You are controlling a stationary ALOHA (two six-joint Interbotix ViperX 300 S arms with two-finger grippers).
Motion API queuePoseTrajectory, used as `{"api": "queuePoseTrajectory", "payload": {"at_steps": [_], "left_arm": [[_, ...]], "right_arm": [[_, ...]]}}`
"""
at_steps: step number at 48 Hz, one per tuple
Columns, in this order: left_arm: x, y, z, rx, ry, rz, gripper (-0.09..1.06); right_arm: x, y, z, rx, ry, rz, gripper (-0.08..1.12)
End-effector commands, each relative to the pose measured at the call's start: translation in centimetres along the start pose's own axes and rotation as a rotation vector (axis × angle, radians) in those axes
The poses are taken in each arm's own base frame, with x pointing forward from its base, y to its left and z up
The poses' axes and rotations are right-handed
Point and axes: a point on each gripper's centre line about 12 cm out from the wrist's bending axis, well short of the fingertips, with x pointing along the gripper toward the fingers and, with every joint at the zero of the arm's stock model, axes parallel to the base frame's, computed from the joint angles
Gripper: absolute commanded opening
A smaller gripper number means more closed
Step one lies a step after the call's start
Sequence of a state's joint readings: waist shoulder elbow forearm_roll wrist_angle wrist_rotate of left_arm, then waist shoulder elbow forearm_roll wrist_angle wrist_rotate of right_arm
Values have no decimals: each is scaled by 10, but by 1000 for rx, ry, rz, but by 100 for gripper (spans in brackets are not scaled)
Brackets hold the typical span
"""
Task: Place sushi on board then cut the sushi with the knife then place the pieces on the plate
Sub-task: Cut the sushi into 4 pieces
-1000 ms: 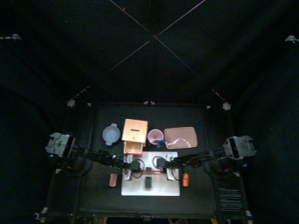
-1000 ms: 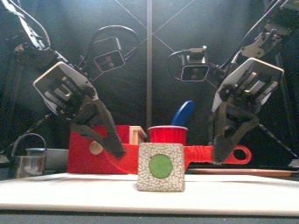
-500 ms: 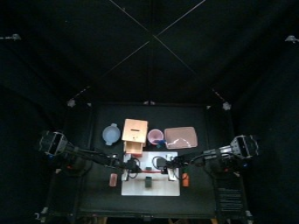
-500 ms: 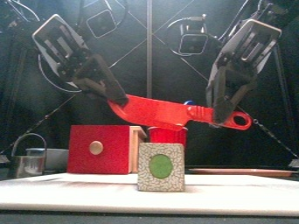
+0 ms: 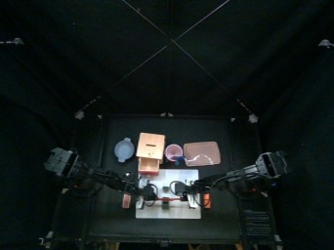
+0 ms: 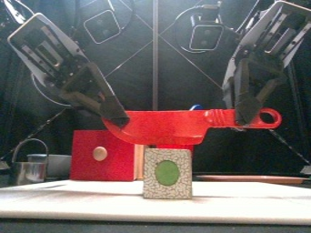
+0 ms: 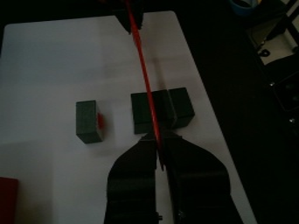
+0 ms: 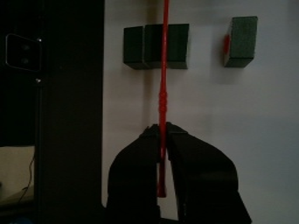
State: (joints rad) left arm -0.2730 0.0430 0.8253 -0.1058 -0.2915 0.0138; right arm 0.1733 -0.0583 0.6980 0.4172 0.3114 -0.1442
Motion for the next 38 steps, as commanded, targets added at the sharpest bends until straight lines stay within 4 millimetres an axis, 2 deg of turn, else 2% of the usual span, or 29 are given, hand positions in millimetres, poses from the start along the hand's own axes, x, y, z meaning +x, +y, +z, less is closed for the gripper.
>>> {"api": "queuePoseTrajectory", "payload": {"at_steps": [1, 15, 27, 38], "left_arm": [[3, 0, 11, 6, -34, -1, 36], [6, 0, 6, -4, -14, 2, 36], [16, 2, -8, -4, 32, 9, 36], [16, 8, -12, -9, 46, 21, 36]], "right_arm": [[-4, 3, 13, -4, -44, 6, 35], [-1, 2, 12, -2, -35, 3, 35], [18, -5, 2, 2, 8, -17, 35], [17, -12, 5, 3, 4, -32, 35]]}}
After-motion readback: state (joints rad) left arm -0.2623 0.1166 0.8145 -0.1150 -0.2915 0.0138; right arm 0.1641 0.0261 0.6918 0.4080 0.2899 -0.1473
